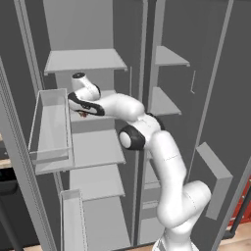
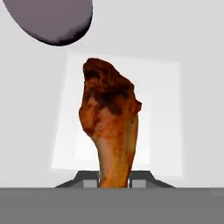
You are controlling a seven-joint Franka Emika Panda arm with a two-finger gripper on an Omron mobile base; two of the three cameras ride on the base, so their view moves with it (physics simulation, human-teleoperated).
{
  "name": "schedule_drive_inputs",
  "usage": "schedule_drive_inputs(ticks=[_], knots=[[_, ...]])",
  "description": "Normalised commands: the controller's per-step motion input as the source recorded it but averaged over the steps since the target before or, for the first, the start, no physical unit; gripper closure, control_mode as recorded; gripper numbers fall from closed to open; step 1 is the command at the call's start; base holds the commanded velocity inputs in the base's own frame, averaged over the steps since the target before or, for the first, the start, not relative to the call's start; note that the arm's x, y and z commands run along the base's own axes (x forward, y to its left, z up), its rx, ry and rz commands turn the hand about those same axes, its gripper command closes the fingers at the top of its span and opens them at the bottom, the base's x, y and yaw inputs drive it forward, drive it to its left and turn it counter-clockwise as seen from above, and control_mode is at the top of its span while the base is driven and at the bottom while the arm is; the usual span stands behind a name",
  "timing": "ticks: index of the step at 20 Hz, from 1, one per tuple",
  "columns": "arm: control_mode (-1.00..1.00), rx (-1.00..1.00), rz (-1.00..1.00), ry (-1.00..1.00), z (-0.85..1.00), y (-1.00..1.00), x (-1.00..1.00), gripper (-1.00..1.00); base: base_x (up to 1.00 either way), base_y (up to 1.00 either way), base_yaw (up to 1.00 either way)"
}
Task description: There's a chicken drumstick in the fridge that needs to be moved to the freezer for freezing. Pick up the chicken drumstick from the fridge, place it on any shelf in the freezer, and close the fridge and freezer doors when done.
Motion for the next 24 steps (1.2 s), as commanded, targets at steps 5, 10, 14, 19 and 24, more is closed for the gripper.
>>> schedule_drive_inputs(ticks=[5,10,14,19,24], knots=[[-1.0,0.0,-0.01,0.0,-0.59,-0.08,-1.0,1.0,0.0,0.0,0.0],[-1.0,0.02,-0.07,-0.09,0.01,-0.28,-1.0,1.0,0.0,0.0,0.0],[-1.0,0.04,-0.13,-0.1,0.19,-0.48,-1.0,1.0,0.0,0.0,0.0],[-1.0,0.05,-0.17,-0.07,0.64,-0.49,-1.0,1.0,0.0,0.0,0.0],[-1.0,0.05,-0.12,0.0,0.98,-0.64,-0.93,1.0,0.0,0.0,0.0]])
